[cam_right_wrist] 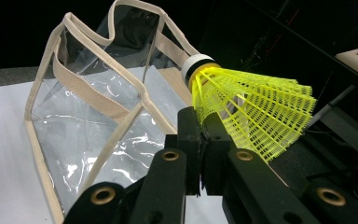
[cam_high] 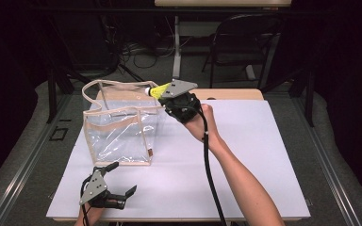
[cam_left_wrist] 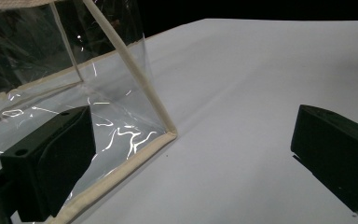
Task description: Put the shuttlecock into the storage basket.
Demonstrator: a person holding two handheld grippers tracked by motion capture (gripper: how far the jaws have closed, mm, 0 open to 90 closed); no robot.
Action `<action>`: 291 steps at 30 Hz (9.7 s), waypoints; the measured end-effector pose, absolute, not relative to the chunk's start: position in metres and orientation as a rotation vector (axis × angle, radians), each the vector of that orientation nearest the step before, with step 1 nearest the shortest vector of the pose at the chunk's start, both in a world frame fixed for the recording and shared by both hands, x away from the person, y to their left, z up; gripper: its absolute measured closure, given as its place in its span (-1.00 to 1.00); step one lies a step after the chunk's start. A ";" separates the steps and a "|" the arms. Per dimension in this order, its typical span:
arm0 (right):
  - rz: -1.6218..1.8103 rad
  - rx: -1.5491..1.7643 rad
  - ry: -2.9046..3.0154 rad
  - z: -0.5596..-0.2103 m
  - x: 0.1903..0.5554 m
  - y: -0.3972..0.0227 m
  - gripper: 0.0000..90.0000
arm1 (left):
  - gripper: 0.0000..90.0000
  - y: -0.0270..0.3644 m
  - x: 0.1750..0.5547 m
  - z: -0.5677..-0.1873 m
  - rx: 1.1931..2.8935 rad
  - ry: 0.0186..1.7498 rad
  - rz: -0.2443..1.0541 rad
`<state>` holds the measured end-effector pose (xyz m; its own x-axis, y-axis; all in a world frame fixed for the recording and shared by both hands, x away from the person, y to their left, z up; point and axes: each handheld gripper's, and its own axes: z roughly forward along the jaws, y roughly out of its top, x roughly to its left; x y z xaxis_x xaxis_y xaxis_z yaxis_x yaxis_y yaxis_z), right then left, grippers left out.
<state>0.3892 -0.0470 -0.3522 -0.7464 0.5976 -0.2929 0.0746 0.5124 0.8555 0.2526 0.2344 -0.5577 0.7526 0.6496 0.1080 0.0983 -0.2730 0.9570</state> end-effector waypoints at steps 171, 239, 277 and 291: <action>0.887 0.681 2.481 -0.381 0.470 0.016 0.95 | -1.00 0.236 0.251 -0.556 1.771 0.558 0.611; 1.169 0.739 2.367 -0.380 0.403 -0.061 -1.00 | -1.00 0.236 0.249 -0.557 1.780 0.567 0.617; 1.163 0.757 2.329 -0.426 0.337 -0.126 -1.00 | -1.00 0.236 0.249 -0.557 1.777 0.564 0.614; 1.179 0.787 2.297 -0.441 0.318 -0.149 -1.00 | -1.00 0.236 0.249 -0.557 1.780 0.566 0.616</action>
